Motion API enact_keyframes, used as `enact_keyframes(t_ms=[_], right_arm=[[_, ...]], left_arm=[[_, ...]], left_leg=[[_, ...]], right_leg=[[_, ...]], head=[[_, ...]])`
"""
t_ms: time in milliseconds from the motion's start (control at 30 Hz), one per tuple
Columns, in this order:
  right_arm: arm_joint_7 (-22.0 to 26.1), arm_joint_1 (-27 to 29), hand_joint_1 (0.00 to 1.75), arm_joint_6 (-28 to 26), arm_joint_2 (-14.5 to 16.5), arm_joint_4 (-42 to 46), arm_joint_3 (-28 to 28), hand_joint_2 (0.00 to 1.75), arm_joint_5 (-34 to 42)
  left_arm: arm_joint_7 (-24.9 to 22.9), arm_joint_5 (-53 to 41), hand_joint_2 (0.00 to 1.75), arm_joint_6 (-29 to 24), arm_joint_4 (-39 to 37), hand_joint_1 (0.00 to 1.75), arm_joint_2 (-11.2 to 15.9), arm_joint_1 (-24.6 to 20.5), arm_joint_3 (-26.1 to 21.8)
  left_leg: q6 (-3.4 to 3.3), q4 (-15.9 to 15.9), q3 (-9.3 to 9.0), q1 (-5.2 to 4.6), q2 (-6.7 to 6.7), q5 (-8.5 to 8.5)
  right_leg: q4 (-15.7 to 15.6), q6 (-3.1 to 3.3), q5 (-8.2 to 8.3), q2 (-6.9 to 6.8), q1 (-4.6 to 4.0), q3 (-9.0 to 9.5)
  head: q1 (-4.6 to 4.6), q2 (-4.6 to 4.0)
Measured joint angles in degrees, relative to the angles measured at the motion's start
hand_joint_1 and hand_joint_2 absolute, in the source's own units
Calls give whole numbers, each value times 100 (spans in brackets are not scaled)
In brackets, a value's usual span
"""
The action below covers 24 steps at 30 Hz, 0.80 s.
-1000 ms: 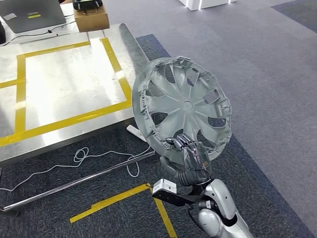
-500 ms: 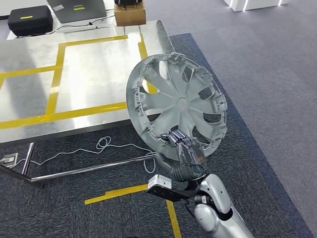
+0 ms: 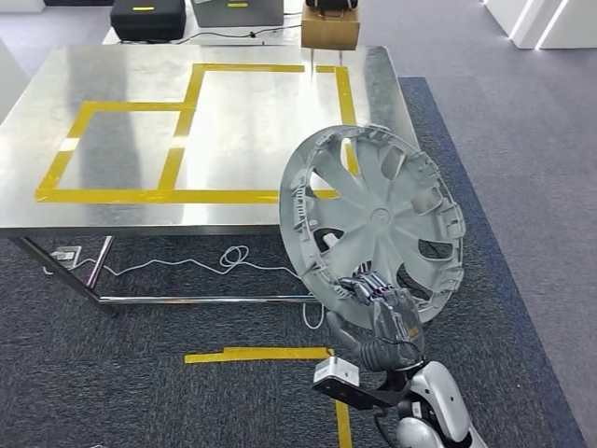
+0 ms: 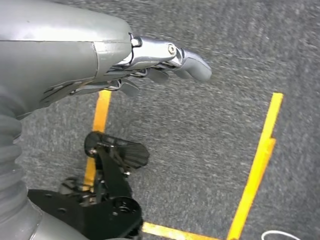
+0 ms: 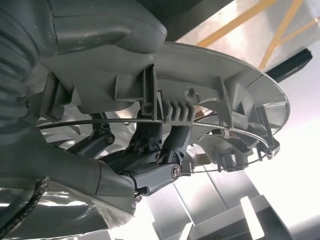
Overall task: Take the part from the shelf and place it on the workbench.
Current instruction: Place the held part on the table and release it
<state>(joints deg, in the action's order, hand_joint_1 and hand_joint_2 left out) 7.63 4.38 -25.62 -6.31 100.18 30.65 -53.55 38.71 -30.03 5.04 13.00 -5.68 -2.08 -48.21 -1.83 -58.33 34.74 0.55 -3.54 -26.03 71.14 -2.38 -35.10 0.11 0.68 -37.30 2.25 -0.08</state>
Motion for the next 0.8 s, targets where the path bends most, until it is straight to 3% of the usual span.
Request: enact_keyframes(t_ms=[67, 133, 167, 233, 300, 367, 433, 467, 500, 567, 600, 667, 733, 800], right_arm=[[31, 108, 175, -4, -62, 76, -82, 175, 52], [83, 168, 175, -2, -110, 142, -151, 175, 97], [117, 189, 175, 7, -123, 167, -178, 175, 114], [171, 214, 175, 34, -132, 205, -232, 175, 140], [192, 236, 175, 60, -135, 232, -289, 175, 158], [211, 272, 175, 73, -136, 250, -335, 175, 169], [226, 292, 175, 83, -138, 254, -354, 175, 188], [230, 298, 175, 89, -139, 254, -357, 175, 202], [234, 305, 175, 94, -139, 256, -360, 175, 218], [239, 313, 175, 102, -140, 272, -375, 175, 243], [242, 309, 175, 103, -141, 287, -388, 175, 250], [248, 302, 175, 103, -142, 314, -411, 175, 253], [256, 303, 175, 102, -144, 341, -425, 175, 253], [262, 312, 175, 101, -155, 369, -439, 175, 254]], left_arm=[[0, -32, 175, -46, 0, 0, -37, -4, 2], [1, -53, 175, -82, 0, 0, -60, -22, 3], [3, -62, 175, -100, 0, 0, -65, -25, 3], [5, -86, 175, -120, 0, 0, -67, -9, 3], [6, -114, 175, -128, 0, 0, -69, -5, 3], [7, -135, 175, -131, 0, 0, -81, -23, 3], [7, -152, 175, -132, 0, 0, -92, -30, 3], [7, -158, 175, -132, 0, 0, -95, -27, 3], [7, -160, 175, -134, 0, 0, -97, -22, 3], [6, -162, 175, -138, 0, 0, -93, -19, 3], [5, -165, 175, -140, 0, 0, -92, -22, 3], [4, -173, 175, -141, 0, 0, -90, -26, 4], [4, -179, 175, -141, 0, 0, -99, -12, 4], [4, -180, 175, -141, 0, 0, -107, -8, 3]], left_leg=[[23, -14, 10, -5, -166, 12], [81, -28, 60, -2, -298, 47], [122, -23, 89, 7, -356, 73], [202, -6, 126, 21, -405, 106], [261, -213, 231, -1, -138, -37], [300, -852, 518, -2, 200, -380], [319, -1493, 789, 10, 296, -618], [315, -1575, 805, 10, 308, -597], [297, -1422, 703, 6, 311, -473], [211, -683, 270, -23, 348, -151], [161, -327, 73, -47, 379, -76], [81, 10, -103, -91, 430, -107], [35, 76, -145, -85, 412, -132], [-14, 121, -228, -52, 384, -149]], right_leg=[[-801, 34, 396, 216, 21, 371], [-1300, 58, 534, 439, 41, 612], [-1340, 69, 518, 470, 38, 636], [-1373, 124, 551, 349, 39, 649], [-1420, 201, 576, 198, 56, 671], [-1432, 248, 568, 43, 40, 683], [-1427, 264, 546, -89, 16, 690], [-1425, 265, 531, -140, 4, 699], [-1424, 261, 516, -183, -7, 716], [-1425, 245, 481, -254, -27, 765], [-1424, 225, 462, -280, -38, 780], [-1429, 161, 455, -318, -45, 802], [-1411, 84, 461, -318, -41, 816], [-1195, 31, 360, -211, -27, 721]], head=[[4, 1], [4, 1], [2, 1], [4, 1], [-36, 1], [-76, 0], [-80, -1], [-81, -1], [-82, 0], [-79, 1], [-78, 1], [-75, 1], [-75, 1], [-54, 1]])
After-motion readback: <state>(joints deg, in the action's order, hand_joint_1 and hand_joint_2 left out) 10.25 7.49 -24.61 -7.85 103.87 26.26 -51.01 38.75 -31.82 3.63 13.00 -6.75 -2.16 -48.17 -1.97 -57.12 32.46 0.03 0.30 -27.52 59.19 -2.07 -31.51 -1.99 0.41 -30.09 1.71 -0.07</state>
